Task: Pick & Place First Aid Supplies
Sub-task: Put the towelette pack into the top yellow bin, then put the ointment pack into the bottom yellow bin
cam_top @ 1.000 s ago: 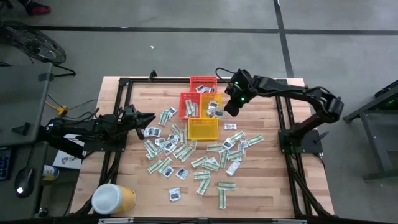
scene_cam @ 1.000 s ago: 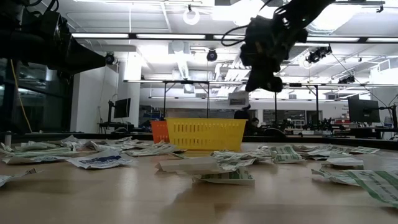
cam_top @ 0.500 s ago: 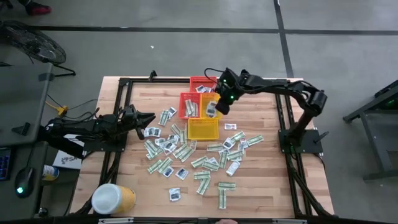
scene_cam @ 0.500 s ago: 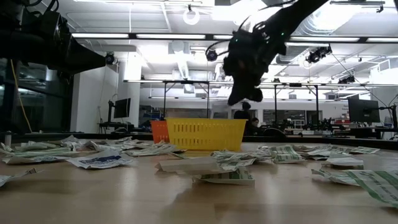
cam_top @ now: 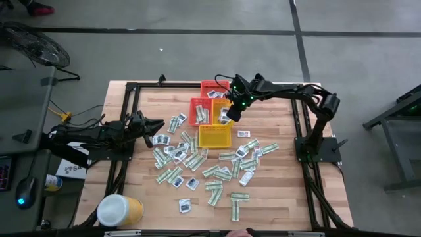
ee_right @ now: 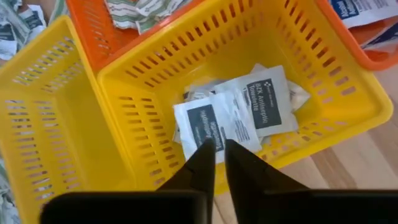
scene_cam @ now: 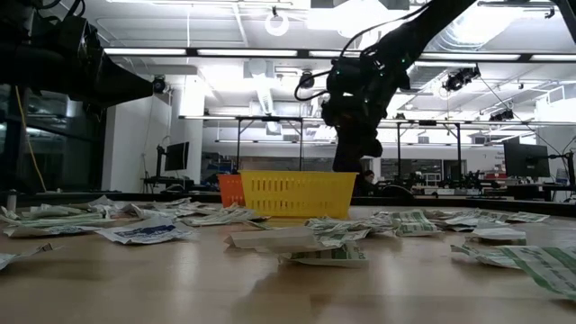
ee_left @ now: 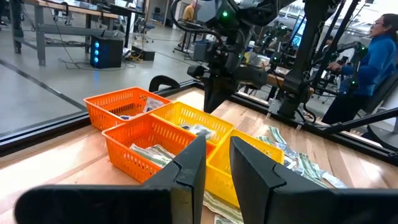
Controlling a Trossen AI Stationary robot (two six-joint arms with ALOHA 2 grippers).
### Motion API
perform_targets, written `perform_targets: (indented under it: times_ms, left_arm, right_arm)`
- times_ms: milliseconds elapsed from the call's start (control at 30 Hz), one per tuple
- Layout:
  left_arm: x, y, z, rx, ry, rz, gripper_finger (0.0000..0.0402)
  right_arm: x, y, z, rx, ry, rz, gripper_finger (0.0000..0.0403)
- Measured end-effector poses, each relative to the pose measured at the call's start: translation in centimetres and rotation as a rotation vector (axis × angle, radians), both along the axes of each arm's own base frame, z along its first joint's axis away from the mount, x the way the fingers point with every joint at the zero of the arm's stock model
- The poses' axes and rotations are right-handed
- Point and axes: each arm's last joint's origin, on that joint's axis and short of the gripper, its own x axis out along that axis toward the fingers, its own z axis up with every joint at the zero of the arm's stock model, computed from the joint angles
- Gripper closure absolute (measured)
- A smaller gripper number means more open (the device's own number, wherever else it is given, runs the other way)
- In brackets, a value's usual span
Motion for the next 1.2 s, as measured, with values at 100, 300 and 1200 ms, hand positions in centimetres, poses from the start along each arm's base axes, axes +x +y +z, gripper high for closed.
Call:
perform_targets:
  times_ms: [100, 300, 1200]
  left_arm:
    - [0.0, 0.0, 0.0, 0.000, 0.000, 0.000, 0.0328]
    - [0.0, 0.0, 0.0, 0.000, 0.000, 0.000, 0.0328]
    - [0.0, 0.0, 0.0, 0.000, 0.000, 0.000, 0.0328]
  right_arm:
    - [0.0, 0.0, 0.0, 0.005, 0.003, -0.014, 0.0334]
    - [-1.2, 0.6, 0.9, 0.021, 0.087, -0.073, 0.0279]
    - [-5.0, 7.6, -3.8, -0.238, 0.308, 0.441, 0.0259]
